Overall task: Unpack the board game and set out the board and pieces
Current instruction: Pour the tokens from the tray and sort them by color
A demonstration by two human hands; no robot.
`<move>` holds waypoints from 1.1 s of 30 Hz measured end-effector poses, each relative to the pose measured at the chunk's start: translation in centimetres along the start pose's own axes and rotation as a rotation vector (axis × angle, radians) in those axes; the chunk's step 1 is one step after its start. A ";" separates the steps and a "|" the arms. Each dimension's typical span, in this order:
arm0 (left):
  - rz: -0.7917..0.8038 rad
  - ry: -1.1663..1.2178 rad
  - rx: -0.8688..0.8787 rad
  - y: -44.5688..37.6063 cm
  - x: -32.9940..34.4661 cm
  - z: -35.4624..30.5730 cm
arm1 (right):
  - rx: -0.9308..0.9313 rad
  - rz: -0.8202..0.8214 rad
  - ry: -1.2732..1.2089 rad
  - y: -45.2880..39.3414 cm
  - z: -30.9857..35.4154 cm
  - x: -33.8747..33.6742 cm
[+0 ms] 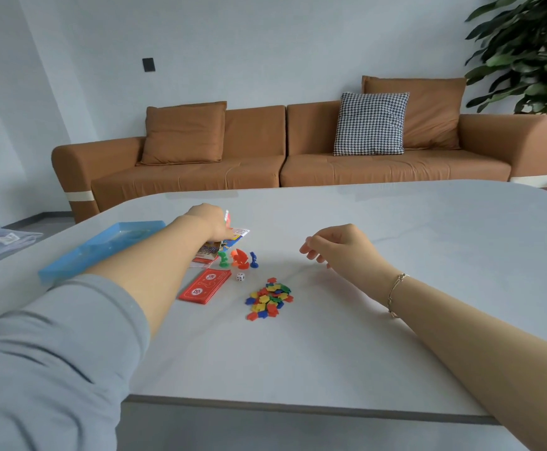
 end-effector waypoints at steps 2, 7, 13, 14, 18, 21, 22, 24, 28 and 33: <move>-0.050 0.054 -0.013 0.1 -0.1 0.3 | 0.005 -0.002 0.001 0.0 0.0 -0.1; -0.317 0.283 -0.128 0.1 -1.3 2.0 | 0.013 -0.010 0.005 0.1 -0.1 -0.2; -0.538 0.659 -0.295 -0.9 -3.7 3.6 | 0.001 -0.010 0.028 0.3 0.1 0.0; -0.517 0.847 -0.324 -1.4 -3.7 3.7 | 0.001 -0.010 0.027 0.3 0.0 0.0; -0.459 1.587 -0.347 -2.0 -4.3 2.1 | -0.006 -0.026 -0.031 0.0 0.1 0.0; -0.500 1.747 -0.243 -1.7 -5.4 -0.2 | -0.001 -0.055 -0.079 -0.2 0.0 -0.4; -0.490 1.821 -0.198 -1.4 -5.9 -1.1 | -0.001 -0.069 -0.092 -0.2 0.0 -0.5; -0.442 1.948 -0.094 -1.1 -6.6 -2.9 | -0.023 -0.142 -0.114 -0.3 0.1 -1.2; -0.303 2.017 0.111 0.8 -8.4 -7.1 | -0.072 -0.364 -0.194 -0.6 0.6 -3.8; -0.226 1.995 0.235 3.6 -9.8 -11.9 | -0.041 -0.468 -0.322 -1.1 0.2 -8.0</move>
Point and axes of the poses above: each hand's wrist, its own y-axis away from the middle knuckle, its own x-axis out of the palm, z = x × y, the point moved 4 cm from there along -y, towards the middle knuckle, and after that the axes turned 1 degree about y, right-handed, at the moved point
